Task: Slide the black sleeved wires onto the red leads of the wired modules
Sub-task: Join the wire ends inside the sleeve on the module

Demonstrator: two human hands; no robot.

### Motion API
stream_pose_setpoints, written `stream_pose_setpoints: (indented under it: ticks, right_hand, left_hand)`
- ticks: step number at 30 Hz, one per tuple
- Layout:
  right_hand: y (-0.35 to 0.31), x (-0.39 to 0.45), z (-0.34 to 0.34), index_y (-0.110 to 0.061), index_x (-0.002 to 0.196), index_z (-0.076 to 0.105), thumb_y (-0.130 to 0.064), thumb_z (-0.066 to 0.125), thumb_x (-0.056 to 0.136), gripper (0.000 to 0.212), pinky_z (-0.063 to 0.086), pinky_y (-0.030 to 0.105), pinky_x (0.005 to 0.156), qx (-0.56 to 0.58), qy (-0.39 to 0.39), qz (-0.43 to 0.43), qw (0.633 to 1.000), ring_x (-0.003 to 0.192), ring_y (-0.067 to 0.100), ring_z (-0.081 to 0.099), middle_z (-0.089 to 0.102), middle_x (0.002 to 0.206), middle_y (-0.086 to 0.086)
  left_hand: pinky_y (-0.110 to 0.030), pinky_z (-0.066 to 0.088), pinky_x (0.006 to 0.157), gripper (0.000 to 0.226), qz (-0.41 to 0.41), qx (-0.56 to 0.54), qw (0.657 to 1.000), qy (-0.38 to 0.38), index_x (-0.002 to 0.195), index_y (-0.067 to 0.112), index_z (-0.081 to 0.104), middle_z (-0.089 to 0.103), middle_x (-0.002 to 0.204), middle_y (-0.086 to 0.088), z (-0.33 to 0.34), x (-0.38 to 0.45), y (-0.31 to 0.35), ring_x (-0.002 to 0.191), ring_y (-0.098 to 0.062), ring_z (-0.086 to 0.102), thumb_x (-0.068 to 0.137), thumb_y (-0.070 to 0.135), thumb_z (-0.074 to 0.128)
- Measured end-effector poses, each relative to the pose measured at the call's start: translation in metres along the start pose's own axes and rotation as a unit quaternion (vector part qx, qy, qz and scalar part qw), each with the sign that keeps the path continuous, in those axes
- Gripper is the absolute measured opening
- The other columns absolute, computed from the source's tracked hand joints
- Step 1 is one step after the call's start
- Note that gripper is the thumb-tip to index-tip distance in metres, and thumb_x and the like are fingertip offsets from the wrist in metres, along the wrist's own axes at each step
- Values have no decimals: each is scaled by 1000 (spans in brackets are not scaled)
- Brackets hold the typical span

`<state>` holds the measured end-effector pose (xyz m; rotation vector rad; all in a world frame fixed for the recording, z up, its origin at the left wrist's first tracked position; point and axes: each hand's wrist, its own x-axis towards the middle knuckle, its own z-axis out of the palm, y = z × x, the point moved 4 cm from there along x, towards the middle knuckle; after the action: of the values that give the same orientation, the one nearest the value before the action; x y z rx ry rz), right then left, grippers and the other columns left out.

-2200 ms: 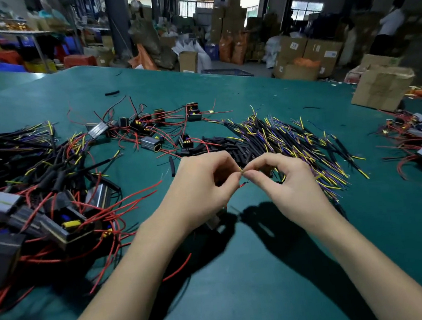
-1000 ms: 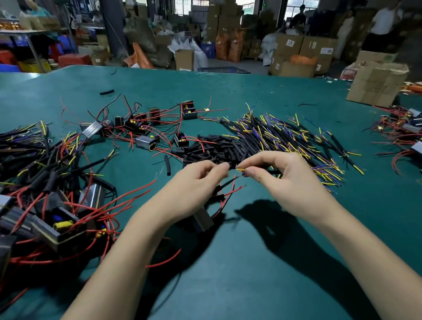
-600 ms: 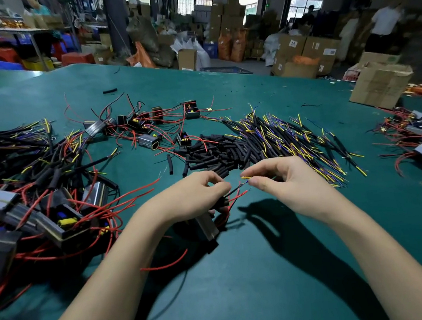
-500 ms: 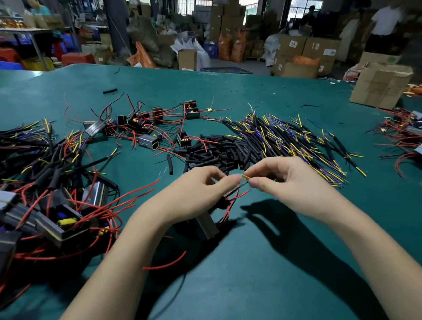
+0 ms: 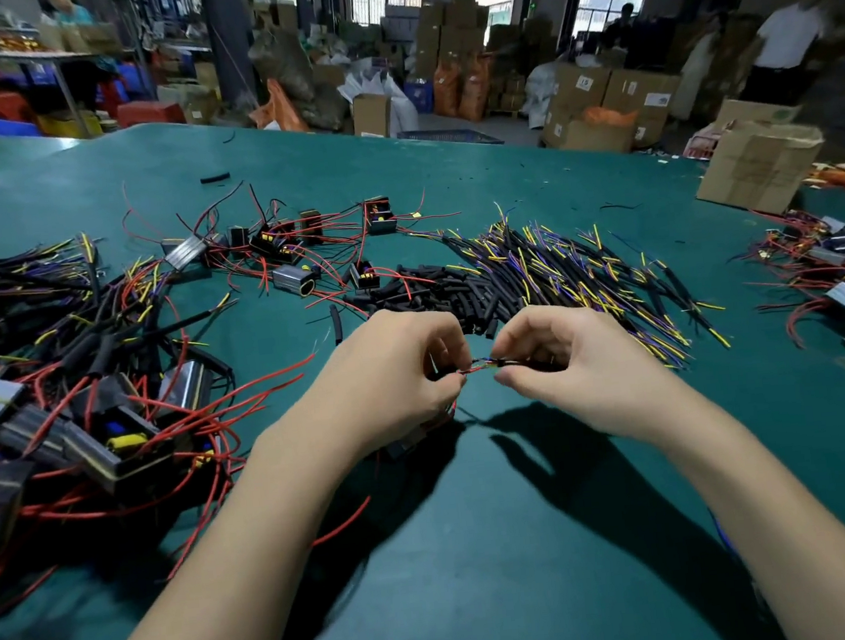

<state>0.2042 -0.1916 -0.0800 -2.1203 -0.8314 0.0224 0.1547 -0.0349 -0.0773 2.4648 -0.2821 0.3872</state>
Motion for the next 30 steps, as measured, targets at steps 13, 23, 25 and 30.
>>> stream_pose_setpoints:
  ticks: [13, 23, 25, 30]
  right_hand:
    - [5, 2, 1, -20, 80, 64, -7, 66, 85, 15, 44, 47, 65, 110, 43, -26, 993, 66, 22, 51, 61, 73, -4]
    - [1, 2, 8, -17, 85, 62, 4, 58, 89, 21, 44, 23, 77, 129, 17, -28, 991, 77, 8, 57, 64, 82, -6]
    - [1, 2, 9, -17, 88, 65, 4, 56, 90, 23, 45, 29, 77, 134, 15, -29, 990, 77, 21, 59, 68, 86, 2]
    - [2, 2, 10, -21, 95, 60, 1, 57, 90, 23, 44, 19, 69, 136, 31, -18, 990, 72, 15, 57, 65, 88, 1]
  left_hand:
    - [-3, 37, 60, 10, -11, -156, 986, 58, 85, 14, 59, 62, 86, -2, -6, 0, -4, 62, 4, 55, 87, 7, 65]
    - [-14, 39, 65, 7, 21, -127, 988, 79, 91, 18, 69, 62, 75, 2, 12, 3, -4, 68, -6, 51, 85, 15, 69]
    - [-9, 33, 60, 5, 20, -134, 986, 94, 85, 19, 70, 57, 67, 5, 11, 3, -3, 62, -2, 47, 81, 17, 73]
    - [-18, 39, 62, 14, 29, -155, 980, 124, 91, 17, 72, 55, 65, 2, 12, 3, -3, 60, -4, 45, 78, 18, 77]
